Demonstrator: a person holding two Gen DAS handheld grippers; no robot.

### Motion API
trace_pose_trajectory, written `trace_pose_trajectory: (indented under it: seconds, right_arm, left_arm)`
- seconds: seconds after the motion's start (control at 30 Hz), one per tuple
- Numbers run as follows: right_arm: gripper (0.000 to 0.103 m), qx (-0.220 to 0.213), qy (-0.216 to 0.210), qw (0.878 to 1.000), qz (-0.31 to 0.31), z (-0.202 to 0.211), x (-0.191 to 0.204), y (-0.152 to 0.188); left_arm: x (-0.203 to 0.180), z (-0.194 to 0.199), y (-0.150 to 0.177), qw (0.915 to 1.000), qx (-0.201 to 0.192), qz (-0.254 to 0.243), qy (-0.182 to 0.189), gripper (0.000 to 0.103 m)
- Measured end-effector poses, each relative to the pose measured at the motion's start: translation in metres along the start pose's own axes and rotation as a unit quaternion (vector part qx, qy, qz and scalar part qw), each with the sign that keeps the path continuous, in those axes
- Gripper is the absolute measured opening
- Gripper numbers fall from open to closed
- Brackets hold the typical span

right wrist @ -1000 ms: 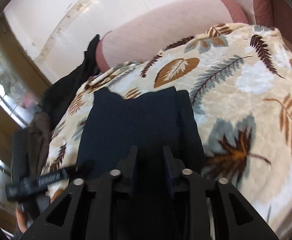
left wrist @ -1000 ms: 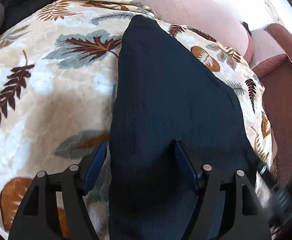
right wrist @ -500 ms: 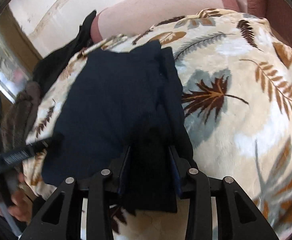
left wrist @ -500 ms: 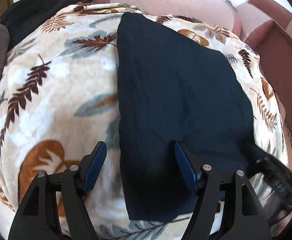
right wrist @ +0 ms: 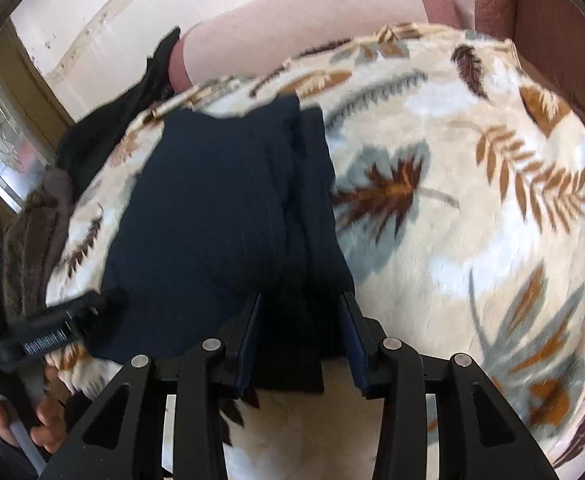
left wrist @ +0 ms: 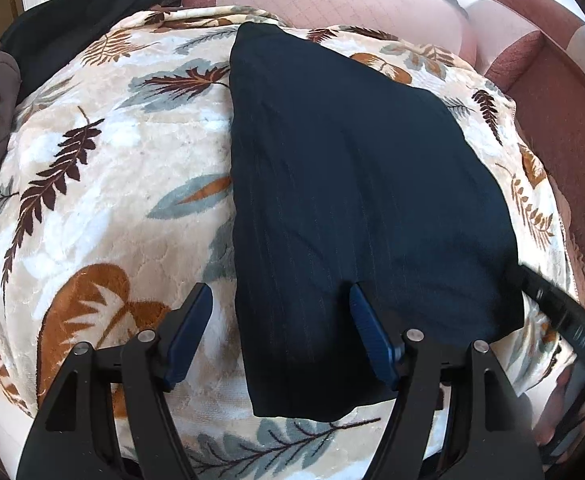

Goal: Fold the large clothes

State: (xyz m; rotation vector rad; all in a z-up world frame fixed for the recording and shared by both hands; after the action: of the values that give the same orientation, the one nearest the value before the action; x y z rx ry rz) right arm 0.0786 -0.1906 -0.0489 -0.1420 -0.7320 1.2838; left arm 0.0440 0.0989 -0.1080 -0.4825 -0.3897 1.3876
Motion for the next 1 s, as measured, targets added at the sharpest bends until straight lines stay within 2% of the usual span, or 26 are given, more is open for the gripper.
trace_pose_trajectory:
  seconds: [0.13,0.27,0.33,0.43,0.47,0.57,0.63,0.7,0.8,0.87,0.9,1.0]
  right_arm:
    - [0.04,-0.013,-0.02,0.999,-0.022,-0.005,0.011,-0.031]
    - [0.041,-0.021,-0.033,0.999,-0.032,-0.028,0.028,-0.063]
    - [0.045,-0.012,-0.027,0.999,-0.029,-0.05,0.033,-0.068]
    - [0.046,0.042,0.019,0.999,-0.015,-0.096,0.024,-0.058]
    - [0.046,0.042,0.018,0.999,-0.018,-0.099,0.022,-0.058]
    - [0.049,0.044,0.02,0.999,-0.016,-0.079,0.022,-0.059]
    - [0.069,0.049,0.052,0.997,0.006,-0.059,0.019,-0.054]
    - [0.084,0.048,0.082,0.995,0.033,-0.036,0.013,-0.044]
    - [0.088,0.04,0.121,0.989,0.074,-0.001,0.002,-0.026]
    - [0.095,0.028,0.144,0.985,0.091,0.021,-0.008,-0.015]
    - [0.103,0.02,0.154,0.983,0.099,0.03,-0.012,-0.009]
    - [0.103,0.003,0.178,0.977,0.119,0.05,-0.022,0.005]
  left_arm:
    - [0.012,0.01,-0.02,0.9994,-0.025,0.017,0.016,0.071]
    - [0.027,0.002,-0.04,0.9993,-0.03,0.023,0.004,0.071]
    - [0.029,-0.015,-0.042,0.9996,-0.014,0.026,0.002,0.071]
    - [0.027,-0.039,-0.037,0.9994,0.013,0.03,0.009,0.071]
    - [0.027,-0.041,-0.037,0.9994,0.013,0.029,0.01,0.071]
    - [0.028,-0.028,-0.036,0.9998,0.004,0.02,0.009,0.071]
    - [0.027,-0.016,-0.031,1.0,-0.001,0.002,-0.002,0.071]
    - [0.026,-0.003,-0.021,0.9996,-0.008,-0.019,-0.021,0.071]
    - [0.02,0.012,-0.003,0.9979,-0.015,-0.043,-0.046,0.073]
    - [0.018,0.019,0.005,0.9967,-0.019,-0.052,-0.06,0.073]
    - [0.014,0.025,0.012,0.9956,-0.025,-0.058,-0.07,0.073]
    - [0.004,0.035,0.02,0.9915,-0.041,-0.077,-0.097,0.075]
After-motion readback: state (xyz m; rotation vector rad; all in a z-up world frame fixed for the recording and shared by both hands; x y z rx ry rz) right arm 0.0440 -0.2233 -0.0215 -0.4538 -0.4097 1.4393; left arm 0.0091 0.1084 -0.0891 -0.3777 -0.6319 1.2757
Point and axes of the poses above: each gripper's, at about its wrist camera, not at the fingertips, and z roughly against the way its jaws point, x to its left, y to its underside, the point moved 8 cm from there along -z, roughly the way its jaws point, and after that the axes turned 13 degrees about -z, right-handed, at the moved point
